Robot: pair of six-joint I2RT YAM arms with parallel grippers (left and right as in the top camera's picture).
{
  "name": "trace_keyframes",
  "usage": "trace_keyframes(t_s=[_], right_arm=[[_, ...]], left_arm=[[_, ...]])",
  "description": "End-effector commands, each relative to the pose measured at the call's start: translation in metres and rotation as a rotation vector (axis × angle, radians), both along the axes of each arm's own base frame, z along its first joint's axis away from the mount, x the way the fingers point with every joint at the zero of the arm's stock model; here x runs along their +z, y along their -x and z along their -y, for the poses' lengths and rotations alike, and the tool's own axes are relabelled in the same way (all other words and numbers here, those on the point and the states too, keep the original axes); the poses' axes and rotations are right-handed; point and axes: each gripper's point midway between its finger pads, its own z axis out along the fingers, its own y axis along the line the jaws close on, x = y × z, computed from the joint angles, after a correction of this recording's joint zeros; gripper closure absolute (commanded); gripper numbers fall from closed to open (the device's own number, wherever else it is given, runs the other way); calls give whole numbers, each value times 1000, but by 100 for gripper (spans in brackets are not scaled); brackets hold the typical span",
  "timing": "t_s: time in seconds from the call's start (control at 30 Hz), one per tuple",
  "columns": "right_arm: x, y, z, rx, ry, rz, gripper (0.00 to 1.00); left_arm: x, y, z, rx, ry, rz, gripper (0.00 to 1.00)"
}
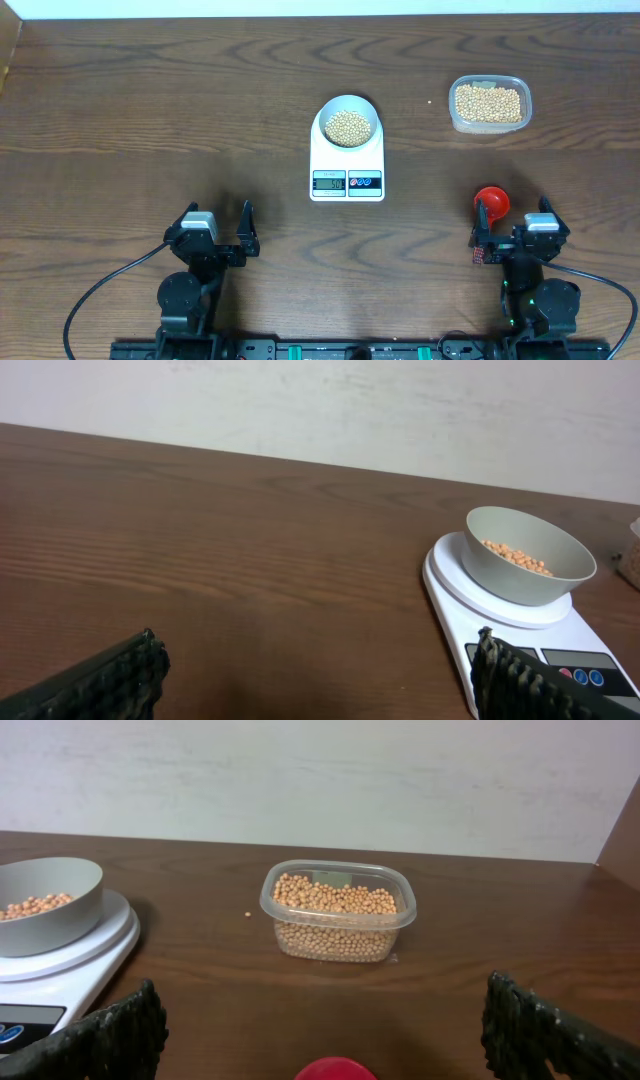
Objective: Scoop item into bowl and weigh 50g on scale
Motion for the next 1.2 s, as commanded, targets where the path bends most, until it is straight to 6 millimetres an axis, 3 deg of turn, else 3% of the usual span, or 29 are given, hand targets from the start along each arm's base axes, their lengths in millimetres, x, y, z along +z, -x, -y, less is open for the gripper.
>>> trace_keyframes(t_s=[0.0, 0.1, 1.17], right_arm=[[-1, 0, -1, 6, 9, 0, 1], [-1, 0, -1, 6, 9, 0, 1], [-1, 0, -1, 5, 9, 0, 1]], left_arm=[[-13, 0, -3, 13, -8, -20, 1], [-5, 1, -3, 14, -6, 15, 1], [-6, 1, -4, 16, -6, 11, 1]])
